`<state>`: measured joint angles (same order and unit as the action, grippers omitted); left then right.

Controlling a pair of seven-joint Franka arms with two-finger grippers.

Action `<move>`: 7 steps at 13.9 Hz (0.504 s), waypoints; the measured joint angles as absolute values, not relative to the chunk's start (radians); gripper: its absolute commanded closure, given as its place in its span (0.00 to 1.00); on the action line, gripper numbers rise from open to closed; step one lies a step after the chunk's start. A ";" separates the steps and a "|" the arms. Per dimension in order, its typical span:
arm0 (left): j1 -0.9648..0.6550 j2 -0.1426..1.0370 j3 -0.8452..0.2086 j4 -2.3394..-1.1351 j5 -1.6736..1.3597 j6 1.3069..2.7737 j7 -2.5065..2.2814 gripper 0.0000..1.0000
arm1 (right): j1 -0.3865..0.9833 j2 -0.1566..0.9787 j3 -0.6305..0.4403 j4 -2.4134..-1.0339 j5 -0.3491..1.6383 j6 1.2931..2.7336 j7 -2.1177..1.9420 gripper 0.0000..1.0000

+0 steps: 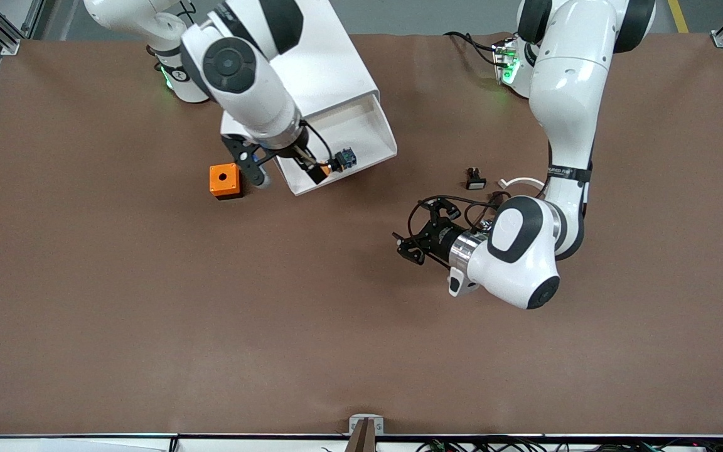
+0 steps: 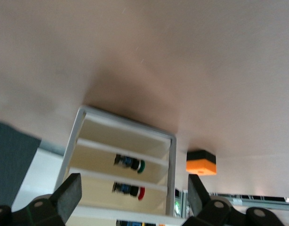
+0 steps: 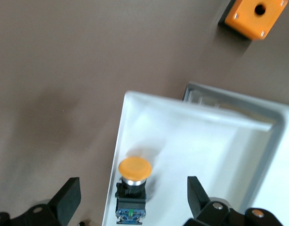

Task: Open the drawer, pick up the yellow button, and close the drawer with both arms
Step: 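Reach the right gripper into the drawer to the yellow button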

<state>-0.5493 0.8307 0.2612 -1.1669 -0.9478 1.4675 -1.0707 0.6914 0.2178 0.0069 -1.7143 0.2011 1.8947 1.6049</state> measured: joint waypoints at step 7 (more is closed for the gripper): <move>-0.571 0.772 0.263 -1.165 -0.769 1.590 -0.970 0.01 | 0.770 0.253 0.006 -1.753 0.201 1.975 1.684 0.08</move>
<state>-0.5714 0.7715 0.2633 -1.1648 -0.7693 1.5901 -0.9703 0.7702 0.2532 0.0059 -1.7532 0.2011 1.9752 1.6835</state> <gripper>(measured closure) 0.004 0.035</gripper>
